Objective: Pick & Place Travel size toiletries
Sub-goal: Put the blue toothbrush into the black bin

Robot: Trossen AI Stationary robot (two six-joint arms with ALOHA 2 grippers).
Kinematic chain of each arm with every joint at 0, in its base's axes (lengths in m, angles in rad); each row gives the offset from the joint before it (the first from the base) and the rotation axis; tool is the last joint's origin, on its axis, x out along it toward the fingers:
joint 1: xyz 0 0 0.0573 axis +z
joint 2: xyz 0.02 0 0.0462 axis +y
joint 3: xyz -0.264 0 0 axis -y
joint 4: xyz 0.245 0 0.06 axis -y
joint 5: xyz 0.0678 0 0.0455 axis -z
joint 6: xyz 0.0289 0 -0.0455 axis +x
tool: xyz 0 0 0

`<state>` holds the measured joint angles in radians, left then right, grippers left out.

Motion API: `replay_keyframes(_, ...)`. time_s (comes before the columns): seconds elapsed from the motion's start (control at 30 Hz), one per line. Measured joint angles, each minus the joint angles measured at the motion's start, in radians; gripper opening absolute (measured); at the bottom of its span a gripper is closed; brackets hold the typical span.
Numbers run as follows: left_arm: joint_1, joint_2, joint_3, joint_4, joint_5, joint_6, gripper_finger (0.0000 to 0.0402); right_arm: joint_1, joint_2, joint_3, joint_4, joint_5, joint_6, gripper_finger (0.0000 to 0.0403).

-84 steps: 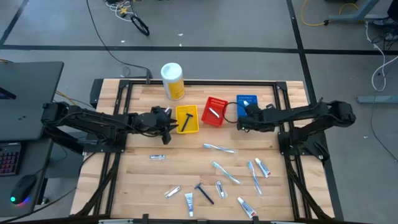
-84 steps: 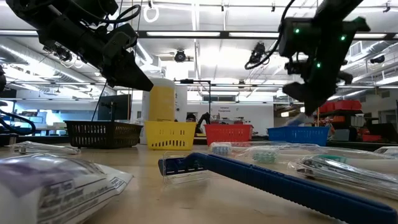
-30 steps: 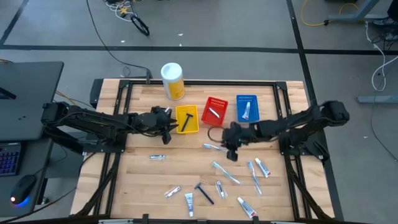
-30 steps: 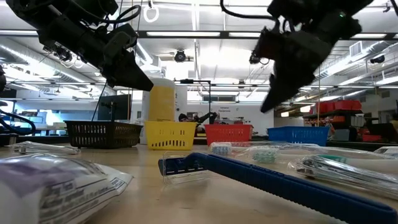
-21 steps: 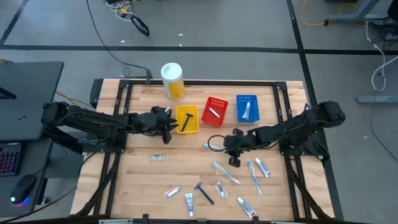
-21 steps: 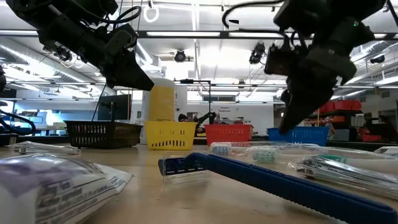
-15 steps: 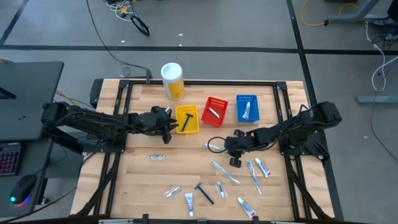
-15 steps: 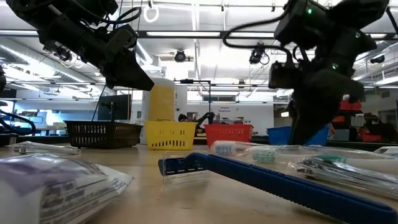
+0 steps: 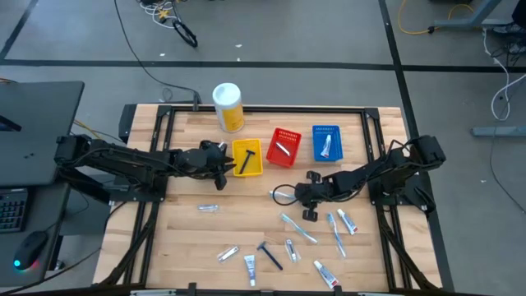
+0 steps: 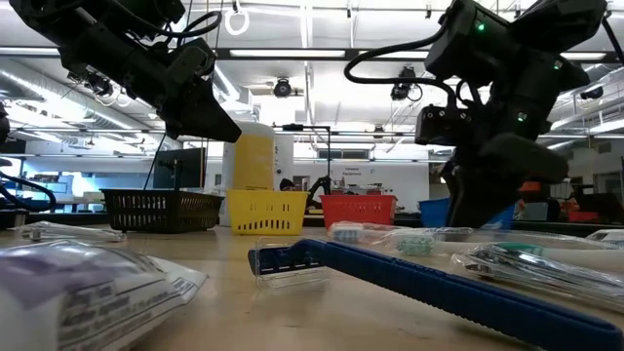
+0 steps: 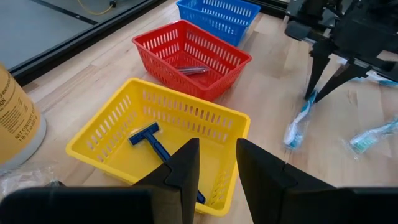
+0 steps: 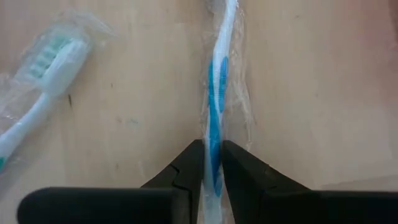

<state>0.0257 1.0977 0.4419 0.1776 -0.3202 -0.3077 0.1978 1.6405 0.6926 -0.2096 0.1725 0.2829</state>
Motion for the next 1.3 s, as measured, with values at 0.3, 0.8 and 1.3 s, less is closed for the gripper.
replay_keyframes(0.3,0.000,0.000,0.000,0.002,0.005,-0.001,0.0113,-0.001,-0.011,0.012,0.057,0.020,-0.046,0.0020)
replay_keyframes(0.8,0.000,0.002,0.023,0.241,0.315,0.102,0.0130,0.001,0.052,0.244,0.172,-0.052,-0.525,0.0021)
replay_keyframes(1.3,0.011,0.309,0.101,0.220,0.550,-0.182,0.0177,0.006,0.225,0.529,-0.080,0.226,-0.879,0.0026)
